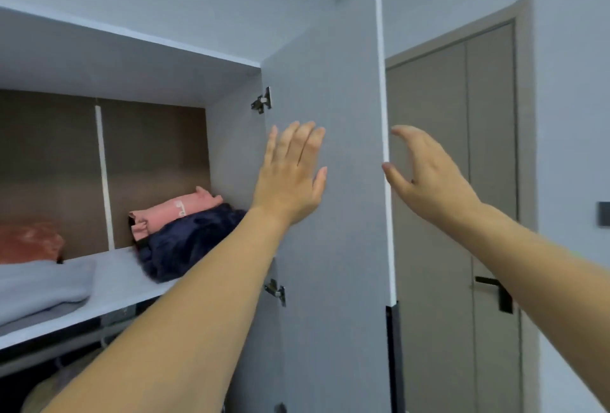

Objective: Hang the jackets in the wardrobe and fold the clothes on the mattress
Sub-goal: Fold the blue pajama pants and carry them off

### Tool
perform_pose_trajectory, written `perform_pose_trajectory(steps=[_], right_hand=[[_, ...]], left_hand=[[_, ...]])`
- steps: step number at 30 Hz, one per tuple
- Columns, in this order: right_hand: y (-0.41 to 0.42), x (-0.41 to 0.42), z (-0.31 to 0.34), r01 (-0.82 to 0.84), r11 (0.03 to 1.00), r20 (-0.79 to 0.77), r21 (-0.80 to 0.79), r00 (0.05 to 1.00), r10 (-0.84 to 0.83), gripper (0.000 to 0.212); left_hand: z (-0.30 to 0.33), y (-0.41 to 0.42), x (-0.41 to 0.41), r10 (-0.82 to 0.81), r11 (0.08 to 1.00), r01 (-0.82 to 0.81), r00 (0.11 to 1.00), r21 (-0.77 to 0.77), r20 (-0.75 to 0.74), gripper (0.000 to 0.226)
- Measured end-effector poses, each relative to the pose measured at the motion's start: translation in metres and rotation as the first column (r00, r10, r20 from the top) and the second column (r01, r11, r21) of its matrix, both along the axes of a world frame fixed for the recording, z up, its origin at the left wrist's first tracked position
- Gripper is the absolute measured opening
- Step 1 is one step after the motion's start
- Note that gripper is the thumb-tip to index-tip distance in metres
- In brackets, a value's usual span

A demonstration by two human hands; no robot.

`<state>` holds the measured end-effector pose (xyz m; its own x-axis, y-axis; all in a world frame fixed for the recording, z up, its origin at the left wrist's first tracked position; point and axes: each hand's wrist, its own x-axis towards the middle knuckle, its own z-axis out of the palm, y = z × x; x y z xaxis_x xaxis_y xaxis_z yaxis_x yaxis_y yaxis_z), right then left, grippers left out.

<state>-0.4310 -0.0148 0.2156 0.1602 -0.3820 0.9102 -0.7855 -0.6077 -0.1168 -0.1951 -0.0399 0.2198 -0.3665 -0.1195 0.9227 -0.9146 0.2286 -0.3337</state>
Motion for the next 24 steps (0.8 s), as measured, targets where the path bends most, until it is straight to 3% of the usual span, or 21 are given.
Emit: perform_pose_trajectory(steps=[4, 10, 18, 24], right_hand=[[0.022, -0.122, -0.022, 0.15, 0.988, 0.013, 0.026, 0.989, -0.15, 0.053], [0.038, -0.273, -0.07, 0.349, 0.917, 0.041, 0.193, 0.931, -0.363, 0.055], [0.04, -0.447, -0.122, 0.556, 0.764, 0.043, 0.326, 0.799, -0.6, 0.055], [0.069, -0.573, -0.154, 0.666, 0.611, 0.036, 0.428, 0.663, -0.748, 0.053]], left_hand=[[-0.013, -0.002, -0.125, -0.163, 0.986, 0.164, 0.986, -0.035, 0.035, 0.061], [-0.054, -0.027, -0.296, -0.236, 0.963, 0.217, 0.966, 0.16, 0.104, 0.064], [-0.097, -0.079, -0.5, -0.397, 0.884, 0.333, 0.906, 0.328, 0.15, 0.064], [-0.129, -0.082, -0.667, -0.57, 0.778, 0.462, 0.804, 0.427, 0.168, 0.063]])
